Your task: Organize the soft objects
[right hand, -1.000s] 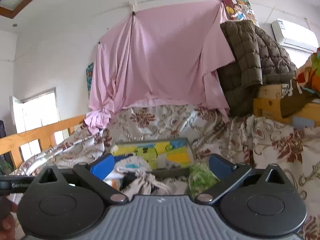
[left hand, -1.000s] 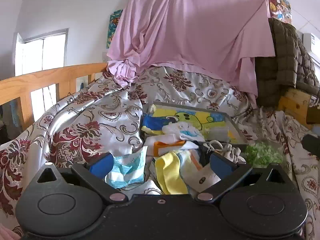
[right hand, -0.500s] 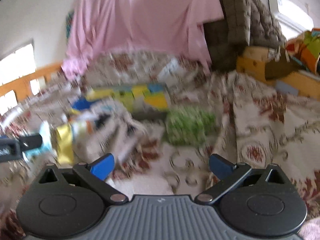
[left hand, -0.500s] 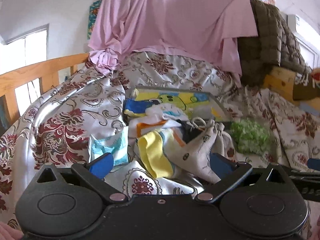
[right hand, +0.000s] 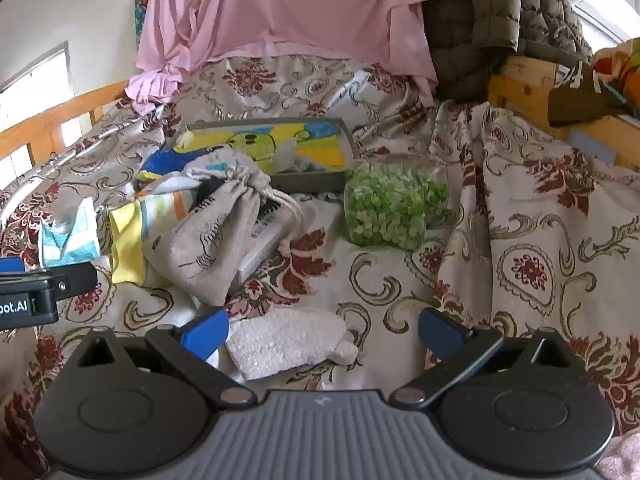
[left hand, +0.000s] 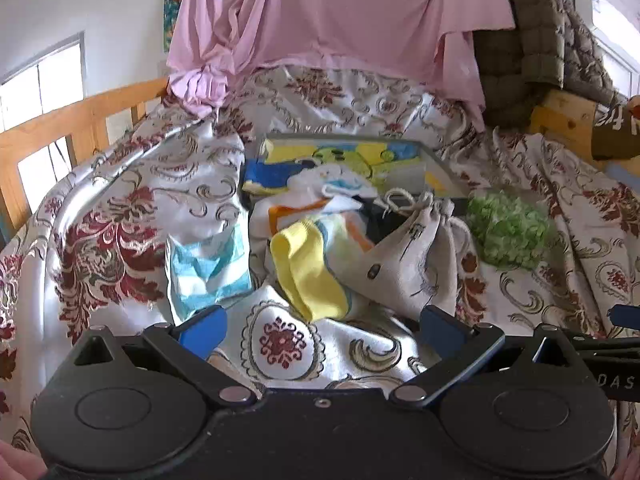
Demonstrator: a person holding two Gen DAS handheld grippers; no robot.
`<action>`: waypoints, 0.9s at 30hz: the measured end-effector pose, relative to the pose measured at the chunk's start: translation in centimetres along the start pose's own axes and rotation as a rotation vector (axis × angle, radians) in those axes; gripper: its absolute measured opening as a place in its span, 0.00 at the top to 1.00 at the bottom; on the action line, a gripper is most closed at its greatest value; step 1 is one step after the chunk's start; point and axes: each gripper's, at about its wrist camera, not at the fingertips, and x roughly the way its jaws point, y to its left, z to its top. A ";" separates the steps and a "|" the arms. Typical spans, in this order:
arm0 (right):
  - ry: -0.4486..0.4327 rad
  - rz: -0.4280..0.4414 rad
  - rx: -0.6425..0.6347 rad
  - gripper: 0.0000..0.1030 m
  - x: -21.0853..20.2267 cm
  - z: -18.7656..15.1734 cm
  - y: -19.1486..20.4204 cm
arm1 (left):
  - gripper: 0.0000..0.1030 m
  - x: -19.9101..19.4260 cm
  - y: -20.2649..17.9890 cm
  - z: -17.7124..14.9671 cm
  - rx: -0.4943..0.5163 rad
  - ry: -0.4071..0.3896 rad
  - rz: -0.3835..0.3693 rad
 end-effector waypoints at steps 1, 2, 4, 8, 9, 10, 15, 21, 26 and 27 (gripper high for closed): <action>0.004 0.001 0.001 0.00 0.1 0.0 0.0 | 0.01 0.1 0.0 0.0 -0.004 0.009 0.006; 0.009 0.002 0.002 0.00 0.1 0.0 0.0 | 0.01 0.3 0.1 0.0 -0.010 0.017 0.011; 0.017 0.002 0.001 0.00 0.3 0.0 0.0 | 0.01 0.4 0.3 0.0 -0.027 0.028 0.017; 0.039 0.005 -0.005 0.00 0.7 -0.1 0.0 | 0.01 0.5 0.6 0.1 -0.054 0.040 0.026; 0.046 0.006 -0.007 0.00 0.8 -0.1 0.0 | 0.01 0.5 0.6 0.1 -0.059 0.041 0.026; 0.055 0.005 -0.007 0.00 1.0 -0.1 0.0 | 0.01 0.6 0.6 0.2 -0.062 0.042 0.026; 0.114 0.002 -0.004 0.00 2.0 -0.2 0.1 | 0.01 1.0 0.1 0.2 -0.046 0.051 0.031; 0.201 0.004 -0.011 0.00 3.6 -0.6 0.3 | 0.01 1.9 -0.4 0.3 -0.031 0.050 0.014; 0.257 0.014 -0.019 0.00 4.7 -0.7 0.6 | 0.01 3.3 -0.5 1.0 -0.043 0.033 -0.016; 0.271 0.018 -0.021 0.00 5.0 -0.7 0.6 | 0.01 3.8 -0.7 1.2 -0.032 0.029 -0.026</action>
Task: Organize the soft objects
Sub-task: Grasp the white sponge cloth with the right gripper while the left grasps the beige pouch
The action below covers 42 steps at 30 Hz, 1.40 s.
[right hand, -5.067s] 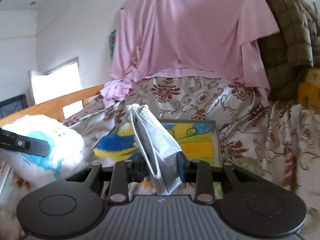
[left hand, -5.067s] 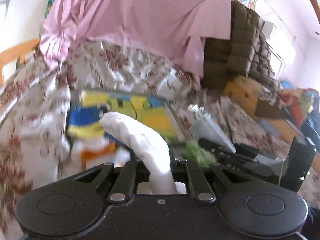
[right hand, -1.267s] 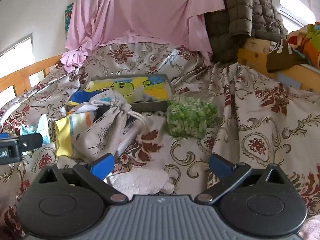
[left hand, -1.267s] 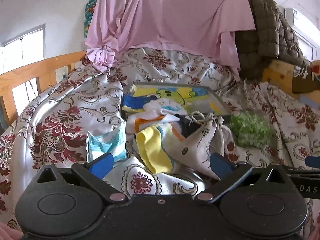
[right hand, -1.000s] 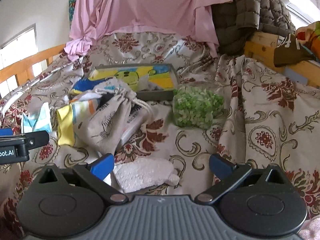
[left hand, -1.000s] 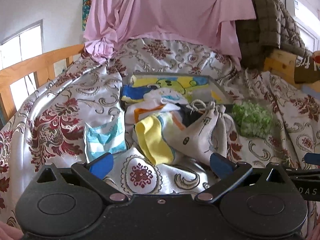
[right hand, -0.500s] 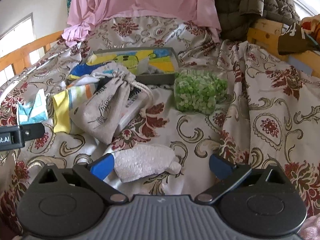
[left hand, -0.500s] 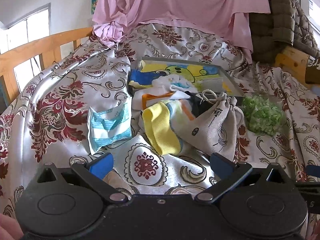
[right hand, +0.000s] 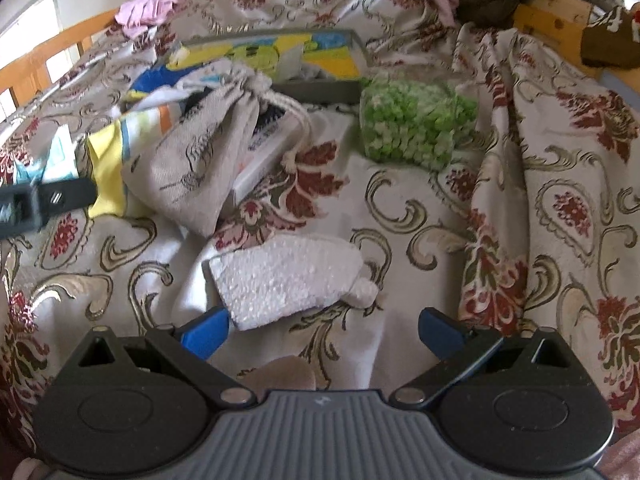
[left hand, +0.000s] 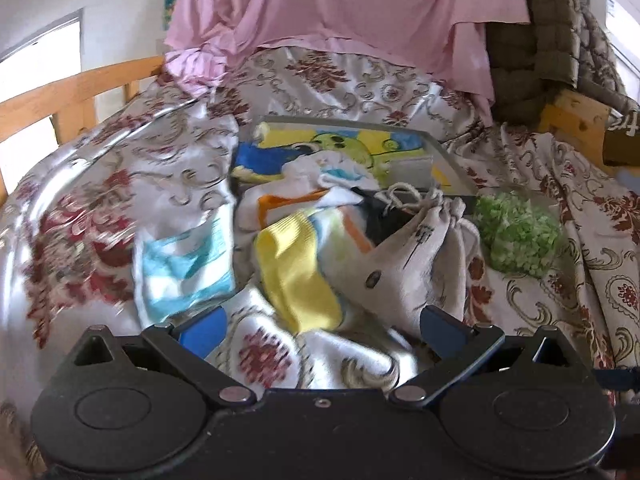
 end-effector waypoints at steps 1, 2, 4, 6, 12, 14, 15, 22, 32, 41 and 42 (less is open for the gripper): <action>0.012 0.005 -0.002 0.00 0.2 0.0 0.0 | 0.01 0.5 -0.3 0.2 0.017 -0.007 -0.015; 0.021 0.008 -0.002 0.00 0.5 0.0 0.1 | 0.01 0.9 -0.6 0.5 0.039 -0.018 -0.034; 0.044 0.017 -0.005 0.00 0.9 0.1 0.1 | 0.01 1.8 -1.3 1.0 0.074 -0.035 -0.077; 0.066 0.026 -0.008 0.00 1.3 0.1 0.2 | 0.01 2.7 -2.2 1.6 0.105 -0.051 -0.120; 0.093 0.052 0.016 0.00 2.1 0.1 -0.1 | 0.01 5.9 -4.3 2.6 0.183 -0.054 -0.129; 0.096 0.064 0.038 0.00 2.5 0.3 -0.4 | 0.01 7.0 -4.5 2.9 0.197 -0.043 -0.131; 0.093 0.070 0.050 0.00 2.7 0.4 -0.5 | 0.01 7.4 -4.6 3.1 0.196 -0.038 -0.141; 0.026 0.072 0.042 0.00 3.5 1.1 -0.3 | 0.01 8.8 -3.7 3.6 0.092 -0.011 -0.305; -0.061 0.136 0.053 0.00 4.3 2.6 -0.5 | 0.06 10.4 -4.1 3.2 0.083 0.041 -0.322; -0.088 0.210 0.020 0.01 4.2 3.2 0.0 | 0.11 9.9 -4.3 3.2 0.112 0.032 -0.336; -0.093 0.216 0.011 0.01 4.1 3.2 0.2 | 0.12 9.7 -4.6 3.1 0.138 0.027 -0.332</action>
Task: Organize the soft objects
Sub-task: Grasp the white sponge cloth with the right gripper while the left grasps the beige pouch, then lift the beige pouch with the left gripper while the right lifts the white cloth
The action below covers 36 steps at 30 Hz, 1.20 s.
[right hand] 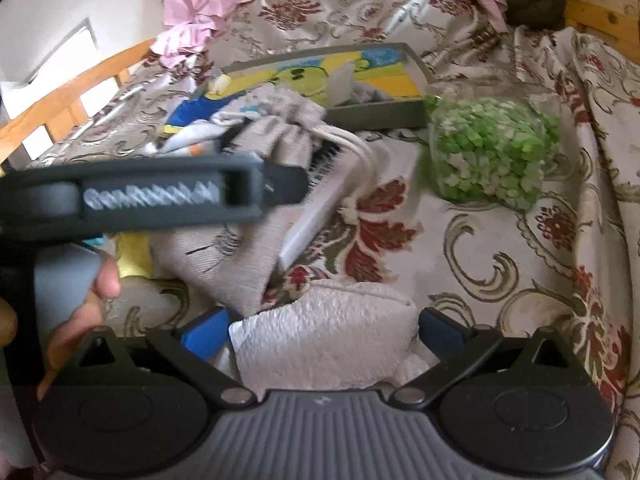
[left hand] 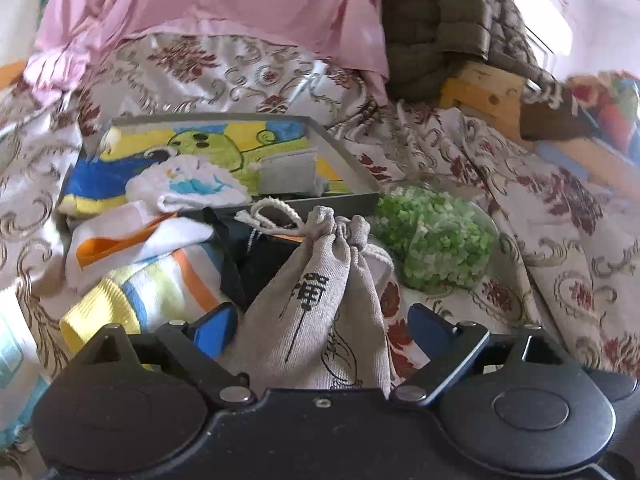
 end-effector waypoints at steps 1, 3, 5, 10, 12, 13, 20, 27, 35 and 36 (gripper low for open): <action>-0.001 0.003 -0.010 0.01 0.0 0.0 0.1 | 0.13 0.0 -0.3 -0.1 0.023 0.001 0.008; 0.002 0.001 -0.022 0.01 0.0 0.0 0.3 | 0.16 0.1 -0.7 -0.3 0.060 0.008 0.032; 0.002 0.004 -0.020 0.01 0.0 0.0 0.3 | 0.19 0.3 -0.8 -0.5 0.082 0.014 0.051; 0.010 0.005 -0.014 0.01 0.1 -0.1 0.2 | 0.22 0.5 -0.9 -0.8 0.108 0.029 0.072; 0.012 0.005 -0.013 0.01 0.1 -0.1 0.1 | 0.24 0.4 -0.9 -0.8 0.103 0.031 0.079; 0.014 0.005 -0.011 0.01 0.1 -0.1 0.1 | 0.26 0.4 -0.9 -0.8 0.099 0.031 0.084; 0.039 0.009 0.035 0.01 0.4 -0.1 -0.6 | 0.44 -0.2 -1.1 -0.7 0.064 0.042 0.121; 0.043 0.007 0.039 0.01 0.3 -0.1 -0.7 | 0.56 -2.0 0.8 -0.4 -0.098 0.054 0.091; 0.058 -0.002 0.036 0.01 0.2 -0.2 -0.6 | 0.57 -3.4 0.3 -1.4 -0.075 0.092 0.074; 0.064 -0.003 0.035 0.01 0.1 -0.3 -0.6 | 0.57 -3.7 0.2 -1.6 -0.068 0.096 0.079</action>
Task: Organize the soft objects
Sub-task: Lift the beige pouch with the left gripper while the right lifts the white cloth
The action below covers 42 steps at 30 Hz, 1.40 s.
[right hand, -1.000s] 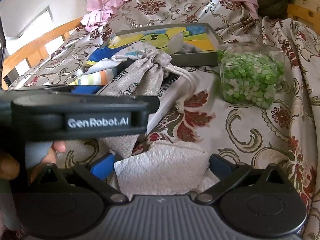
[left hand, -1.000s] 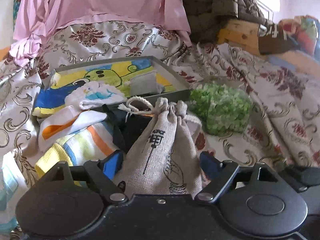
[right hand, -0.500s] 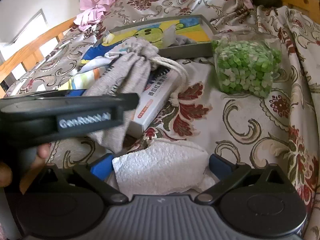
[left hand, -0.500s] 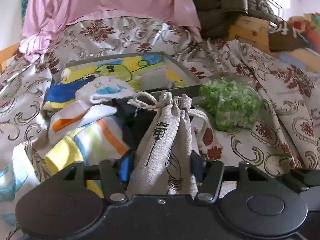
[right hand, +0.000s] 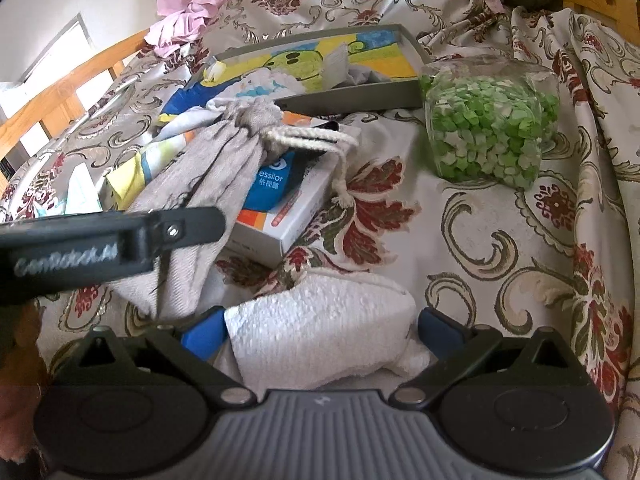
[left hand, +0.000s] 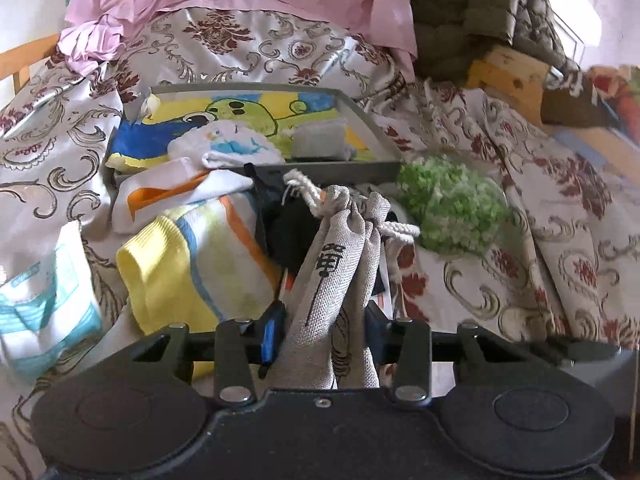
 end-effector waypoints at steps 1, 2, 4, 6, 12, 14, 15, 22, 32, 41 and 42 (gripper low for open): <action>0.004 -0.002 -0.002 0.01 -0.1 -0.1 0.0 | 0.57 -0.2 0.0 -0.1 0.001 0.004 0.006; 0.008 -0.004 -0.004 0.01 -0.1 -0.2 0.1 | 0.57 -0.5 0.2 -0.3 -0.006 0.010 0.015; 0.020 -0.007 -0.010 0.01 -0.2 -0.3 0.1 | 0.58 -1.1 0.8 -0.7 -0.043 0.031 0.036; 0.026 -0.008 -0.011 0.01 -0.2 -0.4 0.1 | 0.58 -1.6 1.3 -1.1 -0.081 0.042 0.028; 0.034 0.004 0.024 0.01 -0.2 -0.5 -0.4 | 0.60 -3.1 1.2 -2.1 -0.114 0.068 0.002; 0.036 0.003 0.029 0.01 -0.2 -0.6 -0.5 | 0.60 -3.7 1.2 -2.7 -0.143 0.073 -0.014; 0.036 0.001 0.027 0.02 -0.3 -0.7 -0.4 | 0.60 -4.1 1.4 -3.0 -0.156 0.075 -0.020; 0.029 -0.003 0.011 0.09 -0.7 -1.1 -0.2 | 0.65 -5.3 1.7 -3.9 -0.199 0.063 -0.021; -0.014 0.002 -0.009 0.12 -2.3 -1.8 0.6 | 0.73 -5.7 1.3 -4.5 -0.179 0.051 -0.006; -0.021 0.005 0.009 0.14 -2.8 -1.9 0.3 | 0.76 -6.3 0.6 -4.9 -0.149 0.037 -0.014; -0.023 0.007 0.010 0.14 -2.9 -1.9 0.3 | 0.76 -6.4 0.6 -4.9 -0.150 0.033 -0.011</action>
